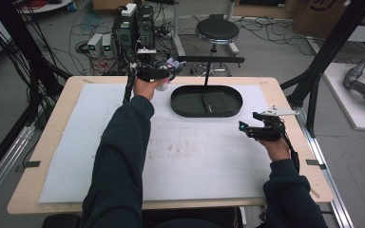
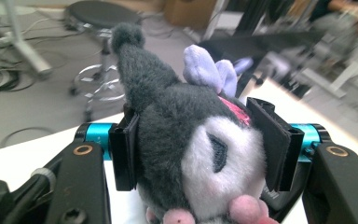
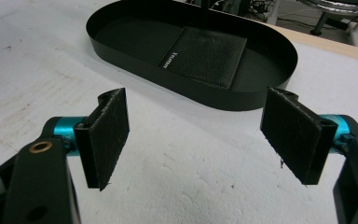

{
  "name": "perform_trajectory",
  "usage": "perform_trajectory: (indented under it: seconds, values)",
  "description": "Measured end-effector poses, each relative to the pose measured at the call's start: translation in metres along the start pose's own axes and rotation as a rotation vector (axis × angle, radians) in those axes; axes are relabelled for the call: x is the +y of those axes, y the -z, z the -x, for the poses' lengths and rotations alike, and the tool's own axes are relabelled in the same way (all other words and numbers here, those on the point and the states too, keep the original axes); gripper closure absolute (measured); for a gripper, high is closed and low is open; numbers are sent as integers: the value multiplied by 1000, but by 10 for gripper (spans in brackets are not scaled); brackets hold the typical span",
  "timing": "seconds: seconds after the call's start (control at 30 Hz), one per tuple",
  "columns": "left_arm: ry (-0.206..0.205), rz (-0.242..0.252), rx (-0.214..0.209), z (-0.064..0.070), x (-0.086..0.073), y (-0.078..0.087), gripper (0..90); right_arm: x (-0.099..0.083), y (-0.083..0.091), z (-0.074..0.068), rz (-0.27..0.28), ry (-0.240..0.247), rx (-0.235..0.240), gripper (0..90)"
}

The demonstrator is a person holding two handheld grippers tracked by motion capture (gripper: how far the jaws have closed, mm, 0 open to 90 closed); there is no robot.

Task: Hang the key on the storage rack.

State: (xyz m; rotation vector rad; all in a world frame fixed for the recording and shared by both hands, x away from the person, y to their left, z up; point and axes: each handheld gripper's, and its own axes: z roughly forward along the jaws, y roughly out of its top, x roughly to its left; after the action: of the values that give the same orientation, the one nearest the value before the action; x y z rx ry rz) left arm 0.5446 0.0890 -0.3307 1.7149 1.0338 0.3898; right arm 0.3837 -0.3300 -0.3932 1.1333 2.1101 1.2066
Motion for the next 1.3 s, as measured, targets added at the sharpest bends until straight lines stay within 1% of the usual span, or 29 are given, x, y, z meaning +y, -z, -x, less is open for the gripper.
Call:
perform_trajectory:
  seconds: [0.1,0.2,0.3,0.33,0.43,0.5,0.53,0.67,0.77,0.9,1.0,1.07,1.17,1.27,1.3]
  values:
    - [-14,-23,11,4,-7,-9,407,0,0,-1,1,-1,0,240]
    - [-17,-31,32,6,-12,-17,398,0,0,0,-1,-1,-1,240]
    - [-32,-44,59,8,-15,-24,371,-1,0,1,-6,-1,2,240]
    - [-37,-56,61,7,-17,-26,360,-1,0,0,-7,0,1,240]
    - [-30,-65,66,4,-21,-26,307,-1,0,0,-6,5,-2,240]
    - [-18,-68,73,0,-24,-23,291,-1,0,0,-7,3,-4,240]
    - [-11,-62,78,-2,-26,-20,260,-1,0,0,-9,5,-3,240]
    - [17,-35,79,-14,-37,-4,251,-1,-1,-2,-7,16,0,240]
    - [12,-31,73,-20,-46,11,231,-1,-2,-3,-14,30,1,240]
    - [2,5,49,-23,-59,36,226,-2,-3,-4,-16,46,8,239]
    - [-1,20,23,-22,-66,55,226,-2,-4,-6,-16,51,21,228]
    - [-4,56,2,-19,-70,68,226,-2,-6,-7,-22,63,32,220]
    - [-21,101,-24,-15,-76,87,225,-3,-8,-10,-33,85,39,216]
    - [-39,121,-31,-13,-83,105,201,-3,-10,-15,-41,105,41,214]
    - [-34,129,-34,-14,-86,110,201,-3,-10,-16,-41,108,40,214]
